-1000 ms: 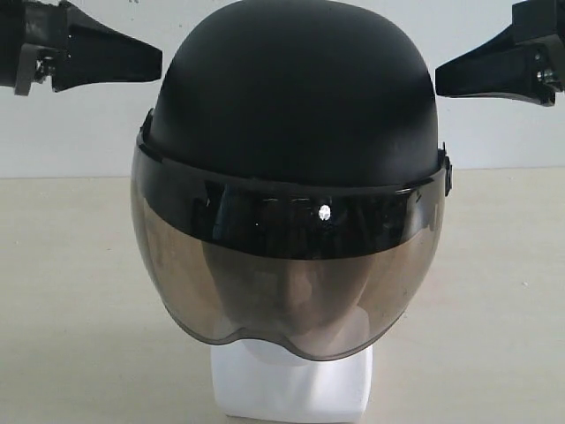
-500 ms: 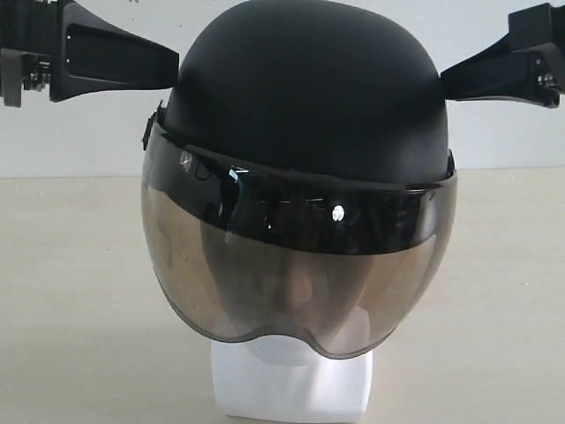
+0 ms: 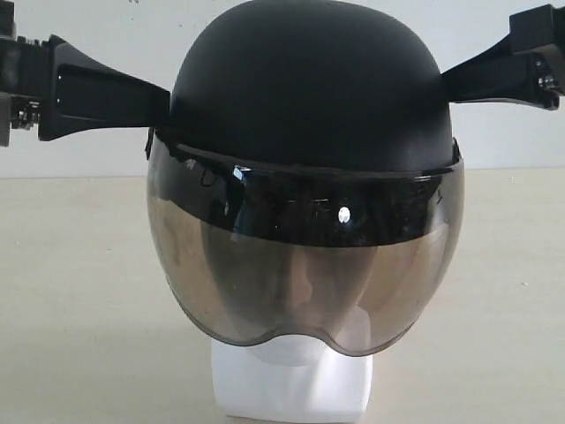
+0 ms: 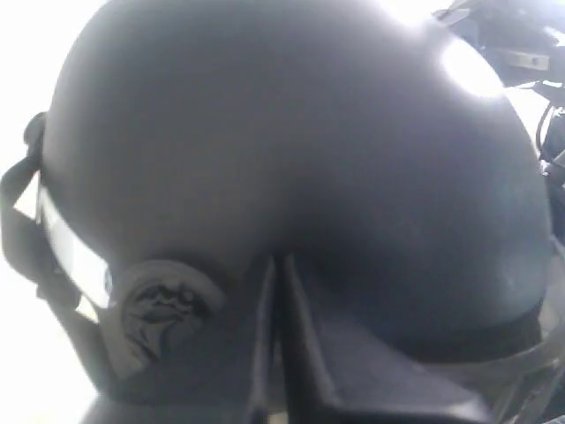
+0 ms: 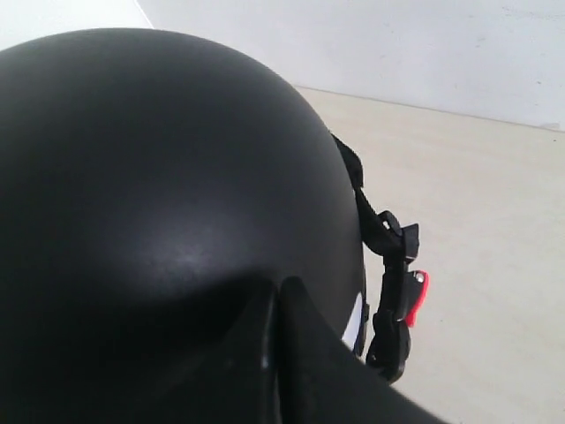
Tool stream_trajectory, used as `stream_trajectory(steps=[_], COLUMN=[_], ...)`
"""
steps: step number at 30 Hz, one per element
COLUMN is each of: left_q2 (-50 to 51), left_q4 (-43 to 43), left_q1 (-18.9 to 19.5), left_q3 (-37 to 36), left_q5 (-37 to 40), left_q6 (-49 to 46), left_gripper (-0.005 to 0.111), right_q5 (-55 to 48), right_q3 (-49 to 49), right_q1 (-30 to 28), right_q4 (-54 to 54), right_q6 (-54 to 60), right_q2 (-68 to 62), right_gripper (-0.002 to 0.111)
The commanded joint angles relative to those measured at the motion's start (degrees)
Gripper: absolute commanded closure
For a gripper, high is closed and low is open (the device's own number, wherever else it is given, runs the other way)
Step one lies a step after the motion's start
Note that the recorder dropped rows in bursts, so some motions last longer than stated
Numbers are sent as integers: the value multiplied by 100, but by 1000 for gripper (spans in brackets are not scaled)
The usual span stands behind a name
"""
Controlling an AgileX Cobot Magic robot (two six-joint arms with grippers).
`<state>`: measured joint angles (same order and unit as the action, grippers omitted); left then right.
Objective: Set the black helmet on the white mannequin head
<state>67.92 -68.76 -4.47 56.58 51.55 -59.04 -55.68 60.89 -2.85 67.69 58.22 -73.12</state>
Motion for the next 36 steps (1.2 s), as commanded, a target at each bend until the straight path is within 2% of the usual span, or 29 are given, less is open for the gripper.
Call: stream_trajectory(steps=[1,8,16,21,23,25,26,28,31,36], left_q2=[-12,-74,-704,-828,-1021,-1352,-1566,-1748,-1895,-1910], left_q4=[257,342,330,218,157,129,129,129,537,684], left_q1=[-23,-23,-9,-9,-9,-9,-9,-9,-9,-9], left_q3=[-213,-351,-444,-400,-262,-200,-225,-332,-566,-831], left_q5=[41,191,-488,-547,-852,-1836,-2624,-3231,-3478,-3150], left_q6=[51,207,207,68,-188,-188,-161,-116,-142,-142], left_gripper=[102,102,102,102,102,102,102,102,102,102], right_q5=[-14,-5,95,98,455,1037,1190,1397,2132,3386], right_q3=[35,35,35,35,35,35,35,-96,-519,-1226], right_q1=[19,19,19,6,6,6,6,6,6,6], right_q4=[6,6,6,6,-43,-243,-500,-771,-845,-845], right_q6=[24,36,35,62,105,105,105,39,-11,-42], right_q2=[41,41,41,53,174,476,749,1125,1760,2707], right_gripper=[108,108,108,108,108,108,108,108,108,108])
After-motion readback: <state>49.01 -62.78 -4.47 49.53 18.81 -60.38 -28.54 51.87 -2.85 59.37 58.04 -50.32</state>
